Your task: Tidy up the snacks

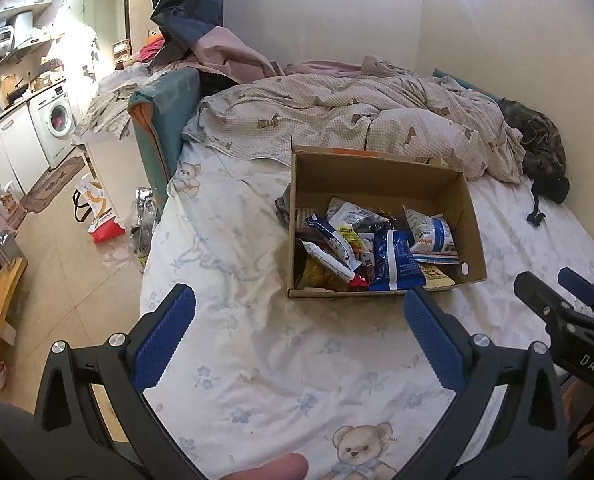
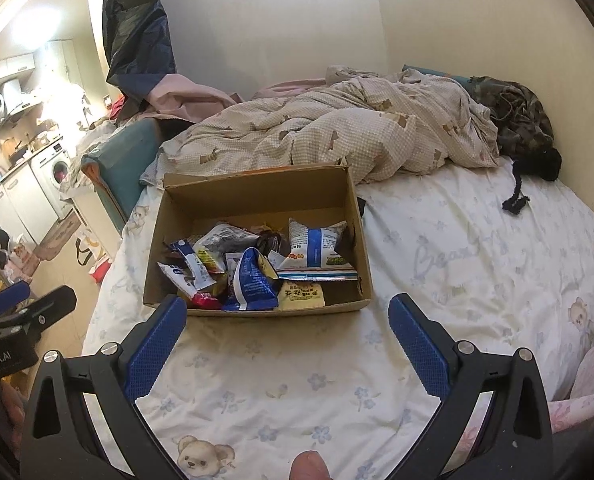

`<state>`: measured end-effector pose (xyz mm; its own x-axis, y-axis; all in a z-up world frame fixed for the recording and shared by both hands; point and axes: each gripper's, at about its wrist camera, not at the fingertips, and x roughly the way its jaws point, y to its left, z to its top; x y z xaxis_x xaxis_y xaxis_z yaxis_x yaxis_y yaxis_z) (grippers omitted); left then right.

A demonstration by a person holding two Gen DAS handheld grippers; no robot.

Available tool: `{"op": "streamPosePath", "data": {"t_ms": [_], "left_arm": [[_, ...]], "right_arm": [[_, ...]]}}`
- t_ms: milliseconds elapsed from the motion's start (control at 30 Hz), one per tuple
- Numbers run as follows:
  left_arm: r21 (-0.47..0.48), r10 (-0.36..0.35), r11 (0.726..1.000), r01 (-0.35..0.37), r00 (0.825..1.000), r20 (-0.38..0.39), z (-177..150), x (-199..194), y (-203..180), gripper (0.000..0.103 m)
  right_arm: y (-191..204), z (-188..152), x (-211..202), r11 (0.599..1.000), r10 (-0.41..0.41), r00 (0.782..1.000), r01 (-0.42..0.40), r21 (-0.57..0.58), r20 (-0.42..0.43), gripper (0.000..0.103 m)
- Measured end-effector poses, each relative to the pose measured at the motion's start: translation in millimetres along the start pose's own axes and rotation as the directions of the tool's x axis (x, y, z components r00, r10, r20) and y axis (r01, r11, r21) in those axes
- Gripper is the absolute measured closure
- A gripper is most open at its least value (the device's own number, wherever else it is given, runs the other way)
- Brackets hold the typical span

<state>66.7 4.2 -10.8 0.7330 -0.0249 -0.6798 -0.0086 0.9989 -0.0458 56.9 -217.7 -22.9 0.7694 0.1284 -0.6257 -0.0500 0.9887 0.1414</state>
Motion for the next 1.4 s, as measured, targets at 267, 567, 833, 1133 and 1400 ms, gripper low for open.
{"op": "streamPosePath", "data": {"t_ms": [267,567,833,1133,1400], "left_arm": [[0.001,-0.001,1.0,0.001,1.0,0.003,-1.0,-0.1,-0.6,0.0],[0.003,-0.001,1.0,0.001,1.0,0.008,-0.9,0.2,-0.6,0.0],[-0.004,-0.009,1.0,0.009,1.0,-0.005,-1.5,0.4,1.2,0.0],[-0.003,-0.009,1.0,0.009,1.0,-0.006,-1.5,0.7,2.3,0.0],[-0.009,-0.011,1.0,0.011,1.0,-0.012,-2.4,0.5,4.9,0.0]], "right_arm": [[-1.5,0.4,-0.2,1.0,-0.003,1.0,0.003,0.002,0.004,0.0],[-4.1,0.7,-1.0,1.0,-0.005,1.0,0.005,0.013,0.005,0.0],[-6.0,0.8,0.1,1.0,0.006,1.0,-0.006,0.018,0.003,0.0],[-7.7,1.0,1.2,1.0,0.002,1.0,-0.002,0.026,0.001,0.0],[-9.7,0.4,1.5,0.999,-0.001,1.0,0.001,0.038,-0.001,0.0]]}}
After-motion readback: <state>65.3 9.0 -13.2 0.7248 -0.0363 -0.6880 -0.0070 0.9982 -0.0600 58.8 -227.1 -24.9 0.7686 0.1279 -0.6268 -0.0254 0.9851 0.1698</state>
